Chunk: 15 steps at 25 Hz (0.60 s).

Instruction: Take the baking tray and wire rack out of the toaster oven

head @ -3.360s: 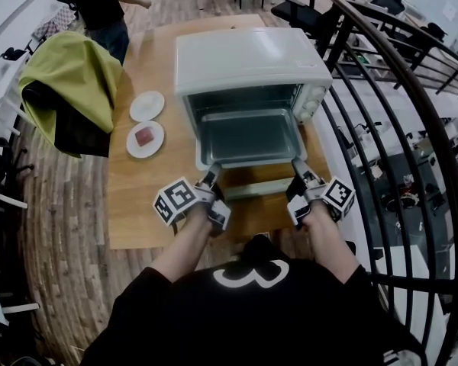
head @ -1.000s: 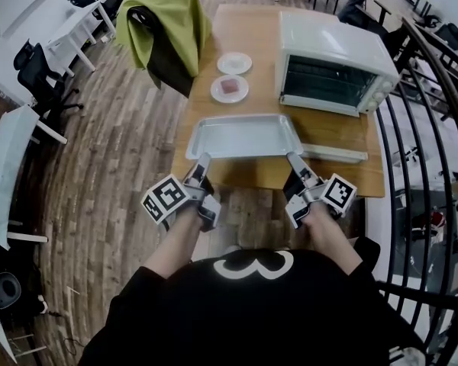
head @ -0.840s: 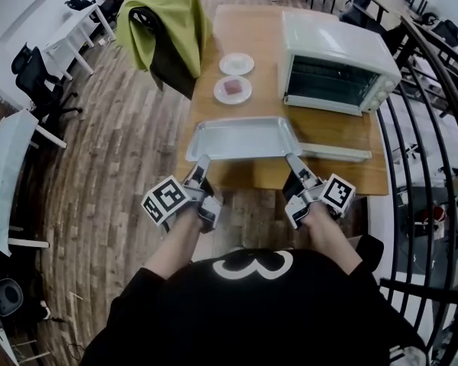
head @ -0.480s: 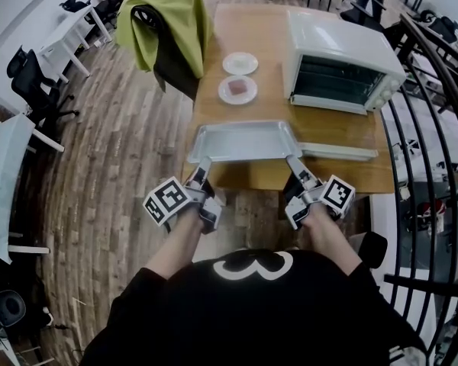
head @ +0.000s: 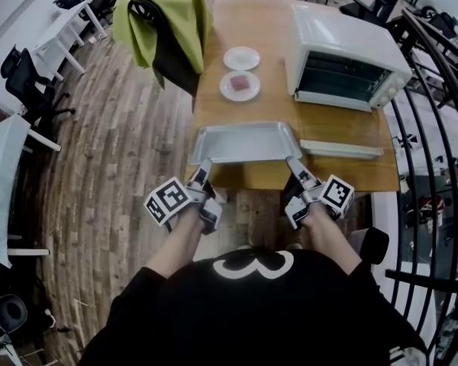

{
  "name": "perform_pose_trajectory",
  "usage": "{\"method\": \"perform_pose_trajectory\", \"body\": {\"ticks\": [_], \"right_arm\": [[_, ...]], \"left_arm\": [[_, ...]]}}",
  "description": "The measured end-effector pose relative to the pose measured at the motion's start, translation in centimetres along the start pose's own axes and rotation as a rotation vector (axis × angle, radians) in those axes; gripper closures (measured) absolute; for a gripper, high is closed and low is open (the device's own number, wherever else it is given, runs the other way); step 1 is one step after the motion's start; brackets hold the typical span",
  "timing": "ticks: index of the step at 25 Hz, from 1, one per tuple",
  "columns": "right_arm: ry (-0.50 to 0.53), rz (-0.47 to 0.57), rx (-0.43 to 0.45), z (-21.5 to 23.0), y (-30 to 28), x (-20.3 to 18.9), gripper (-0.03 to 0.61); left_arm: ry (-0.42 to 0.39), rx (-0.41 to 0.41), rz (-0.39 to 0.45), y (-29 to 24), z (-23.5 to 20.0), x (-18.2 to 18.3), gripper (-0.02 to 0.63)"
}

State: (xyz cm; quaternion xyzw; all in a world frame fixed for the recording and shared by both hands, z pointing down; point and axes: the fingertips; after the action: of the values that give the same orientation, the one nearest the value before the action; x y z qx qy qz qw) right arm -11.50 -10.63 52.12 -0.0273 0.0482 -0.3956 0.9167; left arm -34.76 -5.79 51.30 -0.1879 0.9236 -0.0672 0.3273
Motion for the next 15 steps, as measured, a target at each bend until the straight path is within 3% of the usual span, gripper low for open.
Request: {"method": "perform_pose_trajectory", "body": {"ticks": [6,15], "right_arm": [[0.006,-0.01,-0.066,2.1,-0.7,0.2,0.541],[0.012,-0.061,-0.245,6.5,-1.7,-0.8,0.524]], "left_arm": [[0.032,0.02,-0.034,-0.7,-1.7,-1.2,0.538],[0.094,0.096,-0.128,-1.5,-5.9,-3.6,0.531]]}}
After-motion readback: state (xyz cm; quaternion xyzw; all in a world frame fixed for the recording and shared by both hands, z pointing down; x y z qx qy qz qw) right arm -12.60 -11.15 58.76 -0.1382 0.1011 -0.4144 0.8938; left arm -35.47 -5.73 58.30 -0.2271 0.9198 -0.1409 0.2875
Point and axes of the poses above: the fingertips, and each gripper's own axes: y backward along the fingers, z to its right, x out of its top, and after that the axes turned 11 degrees about -y, right-handed
